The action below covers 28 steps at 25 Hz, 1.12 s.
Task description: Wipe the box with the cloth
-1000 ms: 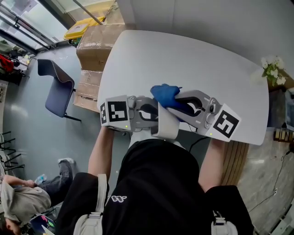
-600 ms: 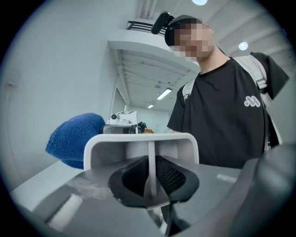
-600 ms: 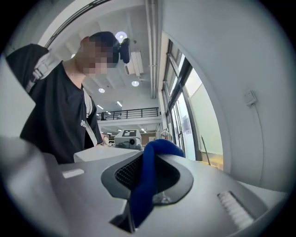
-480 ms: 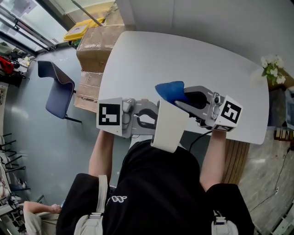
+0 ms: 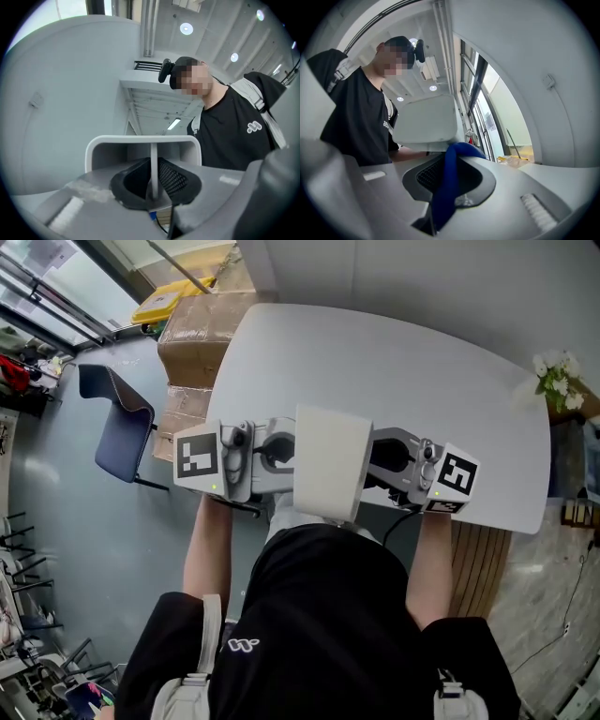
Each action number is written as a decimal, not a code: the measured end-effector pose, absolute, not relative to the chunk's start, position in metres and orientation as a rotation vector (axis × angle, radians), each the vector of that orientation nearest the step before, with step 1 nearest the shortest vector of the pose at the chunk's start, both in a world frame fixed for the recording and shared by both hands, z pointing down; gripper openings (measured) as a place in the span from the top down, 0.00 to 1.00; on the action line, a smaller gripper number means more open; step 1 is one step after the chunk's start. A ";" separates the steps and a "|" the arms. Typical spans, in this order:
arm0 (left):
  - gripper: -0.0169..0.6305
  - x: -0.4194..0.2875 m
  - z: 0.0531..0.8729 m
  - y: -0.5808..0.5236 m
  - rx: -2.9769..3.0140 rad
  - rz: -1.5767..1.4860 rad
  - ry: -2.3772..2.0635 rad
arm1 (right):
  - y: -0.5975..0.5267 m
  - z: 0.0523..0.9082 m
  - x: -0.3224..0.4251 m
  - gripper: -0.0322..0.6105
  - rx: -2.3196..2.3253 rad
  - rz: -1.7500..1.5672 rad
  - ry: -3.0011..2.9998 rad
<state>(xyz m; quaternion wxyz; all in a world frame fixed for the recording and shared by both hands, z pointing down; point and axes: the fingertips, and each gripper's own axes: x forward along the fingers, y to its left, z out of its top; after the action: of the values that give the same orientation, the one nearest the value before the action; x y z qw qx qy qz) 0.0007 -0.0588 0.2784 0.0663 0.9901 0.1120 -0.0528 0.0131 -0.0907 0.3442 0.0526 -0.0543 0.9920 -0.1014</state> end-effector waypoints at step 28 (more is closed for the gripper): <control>0.89 -0.022 0.343 -0.127 2.938 0.015 -0.166 | -0.041 0.294 -0.001 0.87 0.012 -0.187 2.943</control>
<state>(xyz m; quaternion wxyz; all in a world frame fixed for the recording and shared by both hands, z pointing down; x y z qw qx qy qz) -0.0219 -0.1270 0.3431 0.0994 0.9934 -0.0562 0.0050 -0.0015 -0.0409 0.2942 0.0961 0.0041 0.9934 -0.0631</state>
